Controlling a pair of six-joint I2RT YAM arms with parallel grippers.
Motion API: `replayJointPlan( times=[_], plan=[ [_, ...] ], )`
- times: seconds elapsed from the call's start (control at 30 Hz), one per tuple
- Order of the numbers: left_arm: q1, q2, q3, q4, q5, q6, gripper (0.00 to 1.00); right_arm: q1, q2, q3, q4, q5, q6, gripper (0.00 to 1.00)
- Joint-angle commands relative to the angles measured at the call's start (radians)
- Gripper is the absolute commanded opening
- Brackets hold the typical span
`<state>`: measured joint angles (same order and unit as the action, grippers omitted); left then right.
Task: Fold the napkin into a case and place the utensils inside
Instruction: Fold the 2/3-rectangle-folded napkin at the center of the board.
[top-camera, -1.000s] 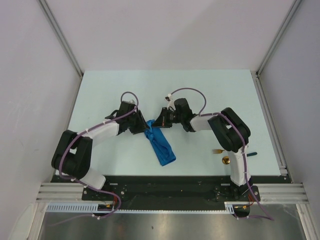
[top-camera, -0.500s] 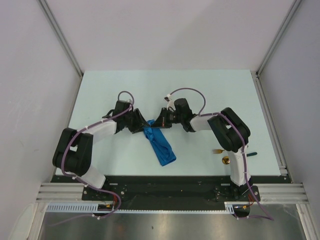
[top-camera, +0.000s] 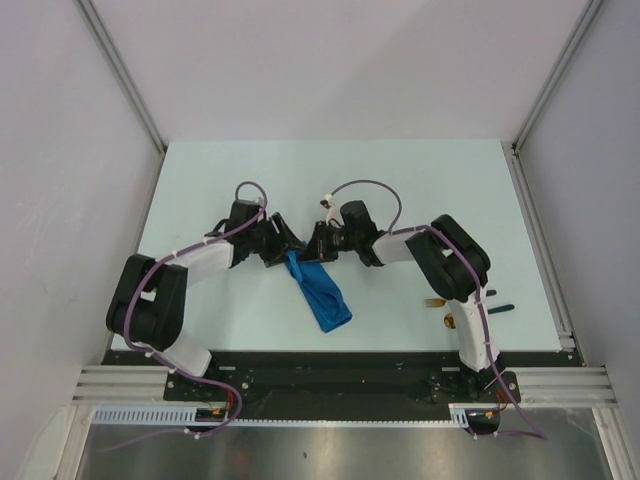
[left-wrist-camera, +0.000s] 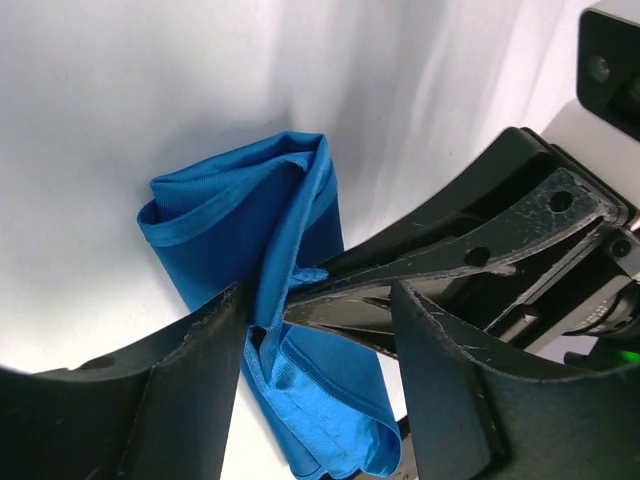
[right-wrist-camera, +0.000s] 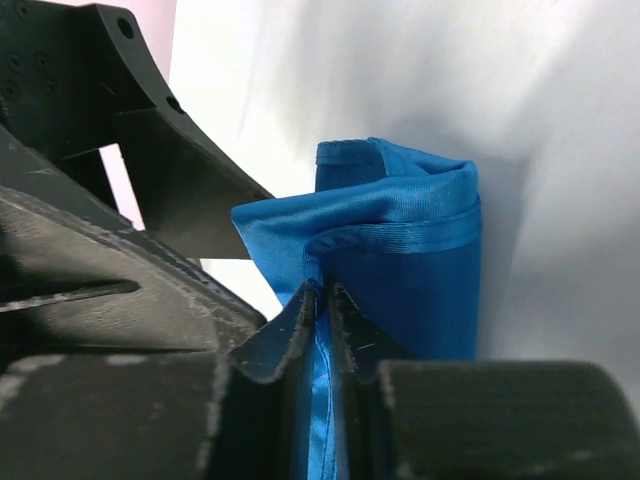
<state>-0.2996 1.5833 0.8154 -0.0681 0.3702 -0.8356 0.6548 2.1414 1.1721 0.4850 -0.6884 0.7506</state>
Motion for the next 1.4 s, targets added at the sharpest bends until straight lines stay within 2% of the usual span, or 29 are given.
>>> replayJointPlan(
  times=[0.0,0.07,0.2,0.4,0.57,0.67,0.8,1.07,1.17,1.37],
  plan=[
    [0.007,-0.031,0.013,0.008,-0.014,-0.011,0.64,0.009,0.021,0.038,0.063,-0.046,0.013,0.17],
    [0.007,-0.017,0.022,0.001,-0.02,-0.017,0.63,0.009,0.017,0.029,0.066,-0.04,0.006,0.21],
    [0.007,0.01,0.045,-0.038,-0.039,-0.016,0.62,0.003,-0.001,-0.008,0.087,-0.039,0.0,0.36],
    [0.007,0.009,0.051,-0.035,-0.048,-0.025,0.55,0.003,-0.015,-0.029,0.096,-0.03,-0.052,0.5],
    [0.007,0.003,0.05,-0.059,-0.068,-0.02,0.51,0.002,-0.028,-0.014,0.072,-0.011,-0.076,0.51],
    [0.007,-0.023,0.028,-0.047,-0.085,-0.02,0.52,0.003,-0.029,-0.002,0.06,-0.011,-0.083,0.55],
    [0.007,-0.034,0.024,-0.039,-0.089,-0.039,0.48,0.014,-0.031,0.012,0.044,0.004,-0.1,0.61],
    [0.01,-0.117,0.011,-0.079,-0.206,-0.065,0.48,0.019,-0.043,0.035,-0.003,0.05,-0.109,0.61],
    [0.013,-0.088,0.025,-0.087,-0.192,-0.062,0.43,0.016,-0.043,0.037,-0.005,0.056,-0.097,0.59],
    [0.013,-0.02,0.065,-0.102,-0.178,-0.051,0.23,0.011,-0.044,0.031,0.003,0.058,-0.082,0.51]
  ],
)
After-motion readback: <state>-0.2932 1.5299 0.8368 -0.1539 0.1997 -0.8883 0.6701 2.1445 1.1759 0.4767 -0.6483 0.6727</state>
